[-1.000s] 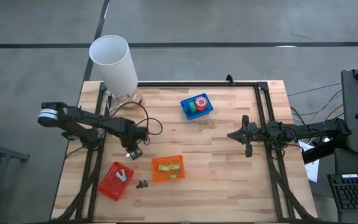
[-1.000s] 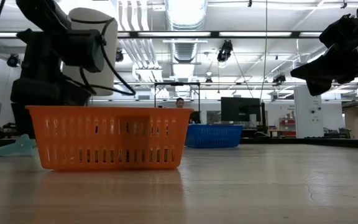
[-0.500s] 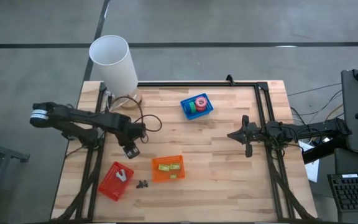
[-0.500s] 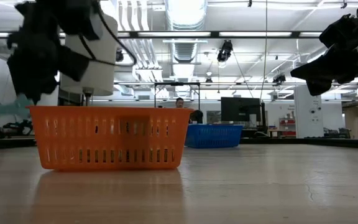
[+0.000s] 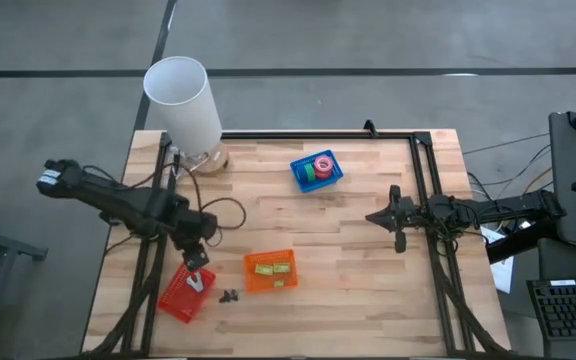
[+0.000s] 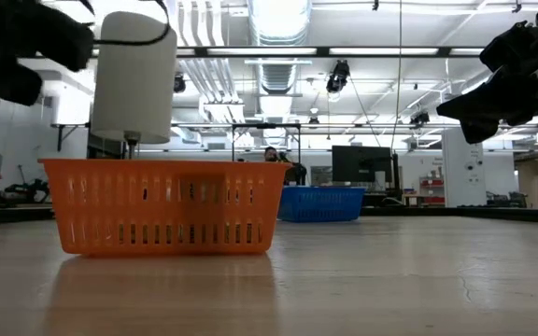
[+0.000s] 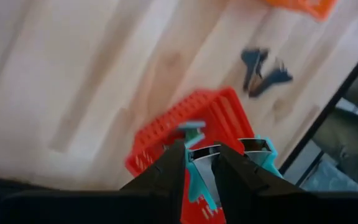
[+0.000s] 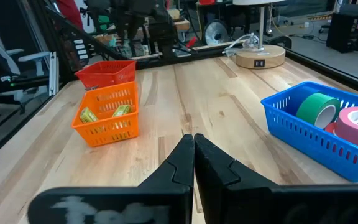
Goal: Pick and place Stapler, Stapler remover, tape
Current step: Put the light blue staple remover into the red bin
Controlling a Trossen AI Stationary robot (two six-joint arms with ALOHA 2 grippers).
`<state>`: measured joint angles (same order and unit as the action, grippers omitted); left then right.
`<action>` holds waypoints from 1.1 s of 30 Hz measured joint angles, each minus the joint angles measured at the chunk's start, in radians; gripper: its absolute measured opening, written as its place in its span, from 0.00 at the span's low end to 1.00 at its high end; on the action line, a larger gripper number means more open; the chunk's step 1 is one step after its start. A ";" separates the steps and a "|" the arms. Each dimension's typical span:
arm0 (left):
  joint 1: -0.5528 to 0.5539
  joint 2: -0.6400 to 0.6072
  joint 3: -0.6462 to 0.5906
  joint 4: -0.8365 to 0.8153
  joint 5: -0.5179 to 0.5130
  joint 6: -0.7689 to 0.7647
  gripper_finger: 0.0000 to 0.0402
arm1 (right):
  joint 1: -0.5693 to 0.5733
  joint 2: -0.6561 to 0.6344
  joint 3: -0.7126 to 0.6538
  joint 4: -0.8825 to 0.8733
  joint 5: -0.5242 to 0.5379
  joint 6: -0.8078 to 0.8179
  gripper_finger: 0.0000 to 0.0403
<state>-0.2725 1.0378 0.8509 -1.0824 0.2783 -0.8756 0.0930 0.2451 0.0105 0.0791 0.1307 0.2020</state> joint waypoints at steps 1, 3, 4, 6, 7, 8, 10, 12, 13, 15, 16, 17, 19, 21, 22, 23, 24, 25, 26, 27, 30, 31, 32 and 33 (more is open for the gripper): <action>-0.031 0.000 0.000 0.001 -0.001 -0.023 0.20 | 0.000 0.000 0.000 0.000 0.000 0.000 0.02; -0.093 0.002 0.000 0.008 -0.003 -0.064 0.19 | 0.000 0.000 0.000 0.000 0.000 0.000 0.02; -0.123 0.006 0.000 0.011 -0.003 -0.083 0.18 | 0.000 0.000 0.000 0.000 0.000 0.000 0.02; -0.178 0.016 -0.003 0.013 -0.004 -0.122 0.17 | 0.000 0.000 0.000 0.000 0.000 0.000 0.02; -0.200 0.024 -0.005 0.013 -0.009 -0.140 0.16 | 0.000 0.000 0.000 0.000 0.000 0.000 0.02; -0.219 0.031 -0.007 0.014 -0.020 -0.150 0.16 | 0.000 0.000 0.000 0.000 0.000 0.000 0.02; -0.249 0.046 -0.017 0.024 -0.037 -0.177 0.16 | 0.000 0.000 0.000 0.000 0.000 0.000 0.02; -0.259 0.063 -0.032 0.043 -0.042 -0.206 0.17 | 0.000 0.000 0.000 0.000 0.000 0.000 0.02; -0.263 0.071 -0.041 0.065 -0.040 -0.216 0.18 | 0.000 0.000 0.000 0.000 0.000 0.000 0.02; -0.271 0.085 -0.057 0.109 -0.039 -0.224 0.20 | 0.000 0.000 0.000 0.000 0.000 0.000 0.02; -0.273 0.091 -0.064 0.129 -0.038 -0.225 0.20 | 0.000 0.000 0.000 0.000 0.000 0.000 0.02; -0.275 0.098 -0.072 0.153 -0.034 -0.225 0.20 | 0.000 0.000 0.000 0.000 0.000 0.000 0.02; -0.277 0.112 -0.082 0.180 -0.027 -0.225 0.21 | 0.000 0.000 0.000 0.000 0.000 0.000 0.02; -0.277 0.124 -0.090 0.188 -0.019 -0.225 0.20 | 0.000 0.000 0.000 0.000 0.000 0.000 0.02; -0.278 0.131 -0.095 0.192 -0.014 -0.224 0.20 | 0.000 0.000 0.000 0.000 0.000 0.000 0.02; -0.279 0.138 -0.104 0.197 -0.007 -0.225 0.20 | 0.000 0.000 0.000 0.000 0.000 0.000 0.02; -0.280 0.144 -0.113 0.197 -0.002 -0.225 0.19 | 0.000 0.000 0.000 0.000 0.000 0.000 0.02; -0.280 0.150 -0.123 0.202 -0.002 -0.225 0.19 | 0.000 0.000 0.000 0.000 0.000 0.000 0.02; -0.281 0.155 -0.134 0.211 -0.001 -0.225 0.19 | 0.000 0.000 0.000 0.000 0.000 0.000 0.02; -0.281 0.161 -0.146 0.222 0.006 -0.226 0.19 | 0.000 0.000 0.000 0.000 0.000 0.000 0.02; -0.281 0.173 -0.174 0.222 0.032 -0.227 0.19 | 0.000 0.000 0.000 0.000 0.000 0.000 0.02; -0.281 0.175 -0.179 0.224 0.033 -0.229 0.19 | 0.000 0.000 0.000 0.000 0.000 0.000 0.02; -0.281 0.175 -0.183 0.229 0.035 -0.233 0.20 | 0.000 0.000 0.000 0.000 0.000 0.000 0.02; -0.281 0.173 -0.186 0.231 0.037 -0.240 0.21 | 0.000 0.000 0.000 0.000 0.000 0.000 0.02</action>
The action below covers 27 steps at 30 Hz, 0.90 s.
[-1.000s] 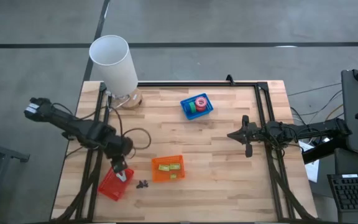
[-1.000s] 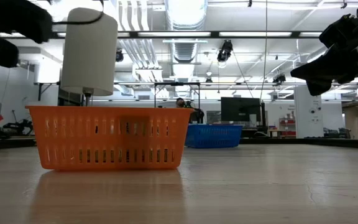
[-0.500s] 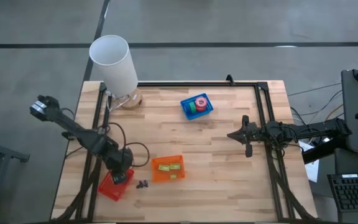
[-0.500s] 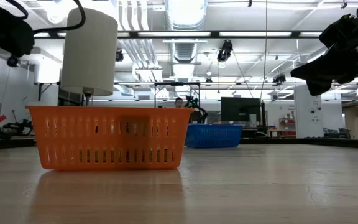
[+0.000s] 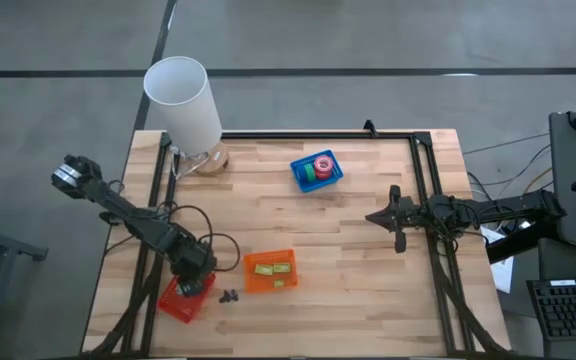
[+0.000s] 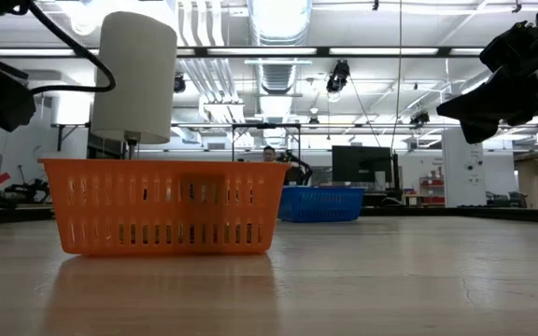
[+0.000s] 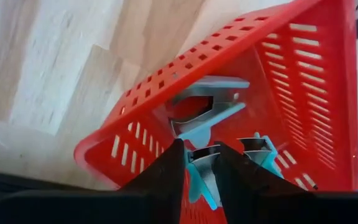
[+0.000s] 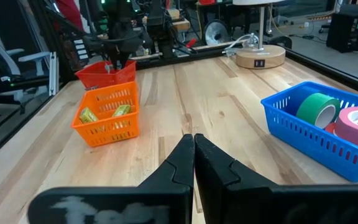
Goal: Pick and place Stapler, Stapler remover, tape
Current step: Put the light blue staple remover into the red bin, then put the black staple remover into the red bin
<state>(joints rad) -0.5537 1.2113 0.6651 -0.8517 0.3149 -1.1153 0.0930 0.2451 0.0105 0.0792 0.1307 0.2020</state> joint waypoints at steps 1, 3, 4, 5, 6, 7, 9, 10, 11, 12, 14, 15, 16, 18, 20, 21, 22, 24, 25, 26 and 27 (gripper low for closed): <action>0.000 -0.001 0.000 0.003 0.000 -0.005 0.23 | 0.000 0.000 0.000 0.000 0.000 0.000 0.02; 0.000 -0.005 0.000 0.022 -0.001 -0.010 0.26 | 0.000 0.000 0.000 0.000 0.000 0.000 0.02; 0.000 -0.008 0.000 0.026 0.000 -0.011 0.29 | 0.000 0.000 0.000 0.000 0.000 0.000 0.02; 0.000 -0.010 0.000 0.026 -0.001 -0.012 0.31 | 0.000 0.000 0.000 0.000 0.000 0.000 0.02; 0.000 -0.012 0.000 0.026 -0.001 -0.013 0.34 | 0.000 0.000 0.000 0.000 0.000 0.000 0.02; 0.000 -0.016 0.000 0.024 -0.001 -0.013 0.36 | 0.000 0.000 0.000 0.000 0.000 0.000 0.02; 0.000 -0.028 0.000 0.024 -0.001 -0.013 0.41 | 0.000 0.000 0.000 0.000 0.000 0.000 0.02; 0.000 -0.036 0.000 0.023 -0.001 -0.016 0.44 | 0.000 0.000 0.000 0.000 0.000 0.000 0.02; 0.000 -0.045 0.004 0.020 -0.001 -0.017 0.45 | 0.000 0.000 0.000 0.000 0.000 0.000 0.02; 0.000 -0.055 0.013 0.020 -0.001 -0.016 0.47 | 0.000 0.000 0.000 0.000 0.000 0.000 0.02; 0.001 -0.075 0.036 0.025 -0.003 -0.012 0.49 | 0.000 0.000 0.000 0.000 0.000 0.000 0.02; 0.001 -0.084 0.048 0.023 -0.011 -0.013 0.49 | 0.000 0.000 0.000 0.000 0.000 0.000 0.02; 0.001 -0.092 0.063 0.022 -0.022 -0.019 0.49 | 0.000 0.000 0.000 0.000 0.000 0.000 0.02; 0.002 -0.104 0.097 0.023 -0.061 -0.029 0.49 | 0.000 0.000 0.000 0.000 0.000 0.000 0.02; 0.002 -0.109 0.138 0.028 -0.119 -0.015 0.49 | 0.000 0.000 0.000 0.000 0.000 0.000 0.02; 0.002 -0.109 0.159 0.038 -0.157 0.007 0.49 | 0.000 0.000 0.000 0.000 0.000 0.000 0.02; 0.002 -0.109 0.178 0.056 -0.202 0.035 0.49 | 0.000 0.000 0.000 0.000 0.000 0.000 0.02; 0.002 -0.107 0.208 0.113 -0.298 0.095 0.49 | 0.000 0.000 0.000 0.000 0.000 0.000 0.02; 0.002 -0.104 0.219 0.144 -0.337 0.118 0.49 | 0.000 0.000 0.000 0.000 0.000 0.000 0.02; 0.002 -0.100 0.225 0.174 -0.372 0.143 0.49 | 0.000 0.000 0.000 0.000 0.000 0.000 0.02; 0.005 -0.094 0.228 0.203 -0.390 0.166 0.49 | 0.000 0.000 0.000 0.000 0.000 0.000 0.02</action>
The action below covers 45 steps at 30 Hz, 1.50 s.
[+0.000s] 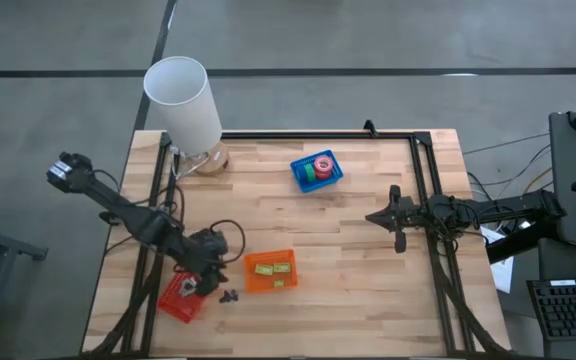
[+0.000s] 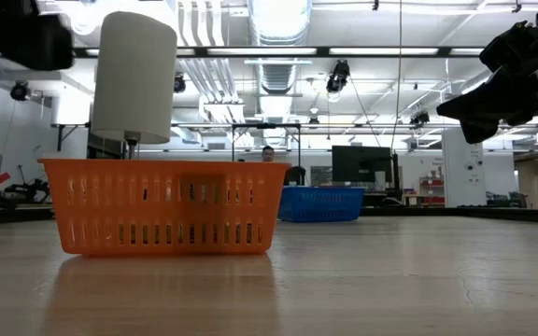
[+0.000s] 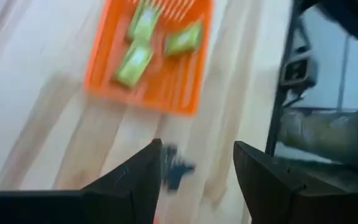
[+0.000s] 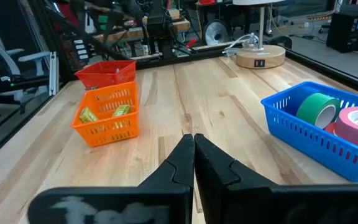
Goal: Pick and place Stapler, Stapler remover, tape
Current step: Put the black staple remover into the red bin
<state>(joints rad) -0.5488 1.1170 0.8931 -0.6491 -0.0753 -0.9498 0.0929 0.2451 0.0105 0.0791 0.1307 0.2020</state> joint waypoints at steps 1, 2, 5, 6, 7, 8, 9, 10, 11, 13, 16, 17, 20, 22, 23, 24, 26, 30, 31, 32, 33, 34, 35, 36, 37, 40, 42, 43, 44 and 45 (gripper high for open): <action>0.004 0.006 0.002 0.029 -0.008 0.025 0.49 | 0.000 0.000 0.000 0.000 0.000 0.000 0.02; 0.008 0.012 0.002 0.057 -0.009 0.043 0.49 | 0.000 0.000 0.000 0.000 0.000 0.000 0.02; 0.010 0.041 0.002 0.099 -0.010 0.058 0.49 | 0.000 0.000 0.000 0.000 0.000 0.000 0.02; 0.010 0.056 0.002 0.104 -0.010 0.058 0.49 | 0.000 0.000 0.000 0.000 0.000 0.000 0.02; 0.010 0.074 0.002 0.105 -0.009 0.055 0.49 | 0.000 0.000 0.000 0.000 0.000 0.000 0.02; 0.010 0.091 0.001 0.105 -0.004 0.048 0.49 | 0.000 0.000 0.000 0.000 0.000 0.000 0.02; 0.010 0.110 0.001 0.104 0.007 0.043 0.49 | 0.000 0.000 0.000 0.000 0.000 0.000 0.02; 0.010 0.130 0.001 0.106 0.013 0.039 0.49 | 0.000 0.000 0.000 0.000 0.000 0.000 0.02; 0.010 0.150 0.001 0.107 0.014 0.030 0.49 | 0.000 0.000 0.000 0.000 0.000 0.000 0.02; 0.010 0.192 0.001 0.109 0.020 0.005 0.49 | 0.000 0.000 0.000 0.000 0.000 0.000 0.02; 0.010 0.252 0.002 0.109 0.092 0.007 0.49 | 0.000 0.000 0.000 0.000 0.000 0.000 0.02; 0.010 0.272 0.002 0.109 0.120 0.007 0.49 | 0.000 0.000 0.000 0.000 0.000 0.000 0.02; 0.010 0.324 0.002 0.110 0.175 0.006 0.49 | 0.000 0.000 0.000 0.000 0.000 0.000 0.02; 0.010 0.355 0.002 0.109 0.177 0.010 0.49 | 0.000 0.000 0.000 0.000 0.000 0.000 0.02; 0.010 0.369 0.002 0.109 0.178 0.017 0.49 | 0.000 0.000 0.000 0.000 0.000 0.000 0.02; 0.010 0.384 0.002 0.108 0.179 0.022 0.49 | 0.000 0.000 0.000 0.000 0.000 0.000 0.02; 0.010 0.411 0.002 0.108 0.183 0.032 0.49 | 0.000 0.000 0.000 0.000 0.000 0.000 0.02; 0.010 0.453 0.002 0.108 0.198 0.056 0.49 | 0.000 0.000 0.000 0.000 0.000 0.000 0.02; 0.010 0.460 0.002 0.108 0.205 0.058 0.49 | 0.000 0.000 0.000 0.000 0.000 0.000 0.02; 0.010 0.465 0.002 0.108 0.216 0.059 0.49 | 0.000 0.000 0.000 0.000 0.000 0.000 0.02; 0.010 0.467 0.002 0.108 0.221 0.063 0.49 | 0.000 0.000 0.000 0.000 0.000 0.000 0.02; 0.010 0.468 0.002 0.108 0.226 0.066 0.49 | 0.000 0.000 0.000 0.000 0.000 0.000 0.02; 0.010 0.469 0.002 0.108 0.237 0.068 0.49 | 0.000 0.000 0.000 0.000 0.000 0.000 0.02; 0.010 0.469 0.002 0.108 0.249 0.071 0.49 | 0.000 0.000 0.000 0.000 0.000 0.000 0.02; 0.010 0.469 0.002 0.108 0.257 0.071 0.49 | 0.000 0.000 0.000 0.000 0.000 0.000 0.02; 0.010 0.469 0.002 0.108 0.272 0.072 0.45 | 0.000 0.000 0.000 0.000 0.000 0.000 0.02; 0.010 0.469 0.002 0.108 0.279 0.086 0.41 | 0.000 0.000 0.000 0.000 0.000 0.000 0.02; 0.011 0.469 0.002 0.108 0.281 0.098 0.38 | 0.000 0.000 0.000 0.000 0.000 0.000 0.02; 0.011 0.469 0.002 0.108 0.284 0.111 0.35 | 0.000 0.000 0.000 0.000 0.000 0.000 0.02; 0.011 0.469 0.002 0.108 0.284 0.120 0.31 | 0.000 0.000 0.000 0.000 0.000 0.000 0.02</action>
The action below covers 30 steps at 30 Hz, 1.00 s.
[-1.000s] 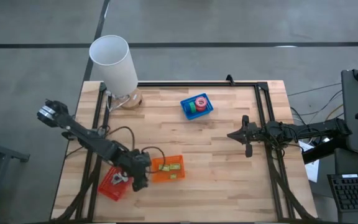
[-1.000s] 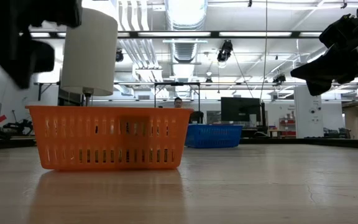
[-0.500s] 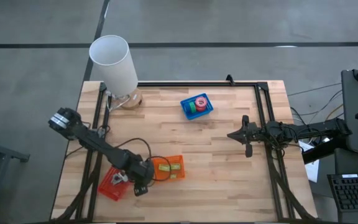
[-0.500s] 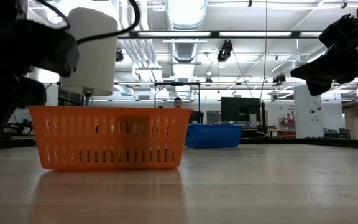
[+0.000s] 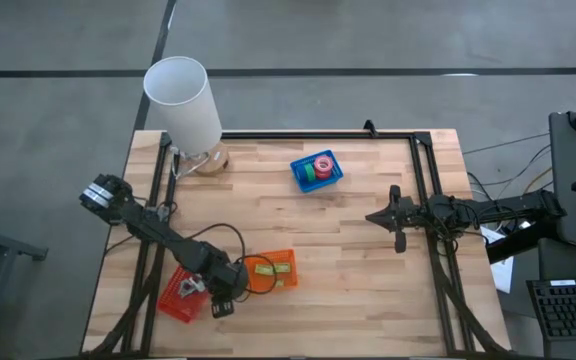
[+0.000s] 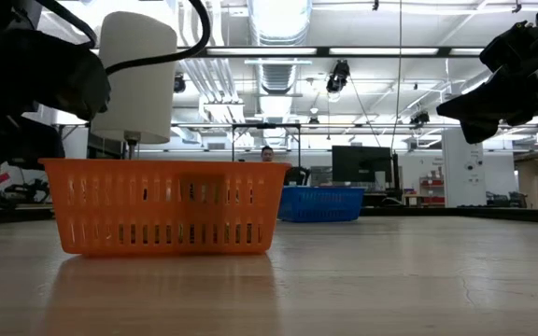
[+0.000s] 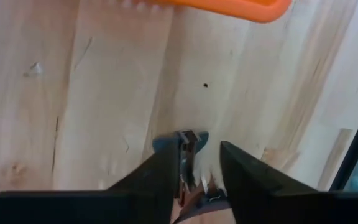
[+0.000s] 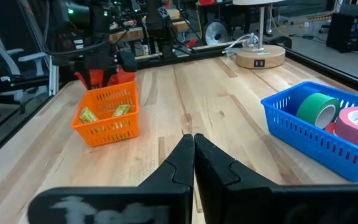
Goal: Pick and place Stapler, Stapler remover, tape
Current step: Put the black staple remover into the red bin
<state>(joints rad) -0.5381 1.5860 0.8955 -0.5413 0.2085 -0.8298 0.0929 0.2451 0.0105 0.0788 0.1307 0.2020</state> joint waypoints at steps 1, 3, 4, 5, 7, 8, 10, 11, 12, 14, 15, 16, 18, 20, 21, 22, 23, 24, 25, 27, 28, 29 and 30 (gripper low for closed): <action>0.000 0.000 0.000 0.000 0.000 0.007 0.27 | 0.000 0.000 0.000 0.000 0.000 0.000 0.02; 0.000 0.000 0.000 0.000 0.004 0.019 0.19 | 0.000 0.000 0.000 0.000 0.000 0.000 0.02; 0.000 -0.001 0.000 0.000 0.009 0.026 0.15 | 0.000 0.000 0.000 0.000 0.000 0.000 0.02; 0.000 -0.001 0.002 -0.001 0.011 0.029 0.10 | 0.000 0.000 0.000 0.000 0.000 0.000 0.02; 0.000 -0.002 0.004 0.001 0.012 0.037 0.04 | 0.000 0.000 0.000 0.000 0.000 0.000 0.02; 0.001 -0.002 0.005 0.000 0.015 0.039 0.03 | 0.000 0.000 0.000 0.000 0.000 0.000 0.02; 0.002 -0.002 0.011 0.000 0.014 0.051 0.04 | 0.000 0.000 0.000 0.000 0.000 0.000 0.02; 0.002 -0.002 0.016 0.001 0.014 0.056 0.04 | 0.000 0.000 0.000 0.000 0.000 0.000 0.02; 0.002 -0.002 0.020 0.001 0.015 0.062 0.05 | 0.000 0.000 0.000 0.000 0.000 0.000 0.02; 0.004 -0.002 0.033 0.001 0.015 0.076 0.04 | 0.000 0.000 0.000 0.000 0.000 0.000 0.02; 0.004 -0.003 0.039 0.002 0.015 0.085 0.03 | 0.000 0.000 0.000 0.000 0.000 0.000 0.02; 0.007 -0.005 0.045 0.002 0.015 0.094 0.02 | 0.000 0.000 0.000 0.000 0.000 0.000 0.02; 0.012 -0.009 0.054 0.001 0.015 0.103 0.01 | 0.000 0.000 0.000 0.000 0.000 0.000 0.02; 0.018 -0.017 0.061 -0.011 0.015 0.107 0.01 | 0.000 0.000 0.000 0.000 0.000 0.000 0.02; 0.022 -0.022 0.065 -0.022 0.015 0.108 0.01 | 0.000 0.000 0.000 0.000 0.000 0.000 0.02; 0.024 -0.031 0.067 -0.032 0.015 0.108 0.01 | 0.000 0.000 0.000 0.000 0.000 0.000 0.02; 0.027 -0.040 0.067 -0.038 0.015 0.108 0.00 | 0.000 0.000 0.000 0.000 0.000 0.000 0.02; 0.029 -0.053 0.067 -0.040 0.015 0.109 0.01 | 0.000 0.000 0.000 0.001 0.000 0.000 0.02; 0.031 -0.065 0.067 -0.038 0.011 0.111 0.00 | 0.000 0.000 0.000 0.000 0.000 0.000 0.02; 0.034 -0.088 0.067 -0.051 0.008 0.113 0.00 | 0.000 0.000 0.000 0.000 0.000 0.000 0.02; 0.034 -0.097 0.067 -0.063 0.007 0.114 0.00 | 0.000 0.000 0.000 0.000 0.000 0.000 0.02; 0.035 -0.105 0.067 -0.073 0.008 0.115 0.01 | 0.000 0.000 0.000 0.000 0.000 0.000 0.02; 0.035 -0.117 0.067 -0.086 0.011 0.114 0.02 | 0.000 0.000 0.000 0.000 0.000 0.000 0.02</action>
<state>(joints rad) -0.5030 1.4694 0.9627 -0.6276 0.2195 -0.7158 0.0932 0.2451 0.0105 0.0792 0.1307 0.2020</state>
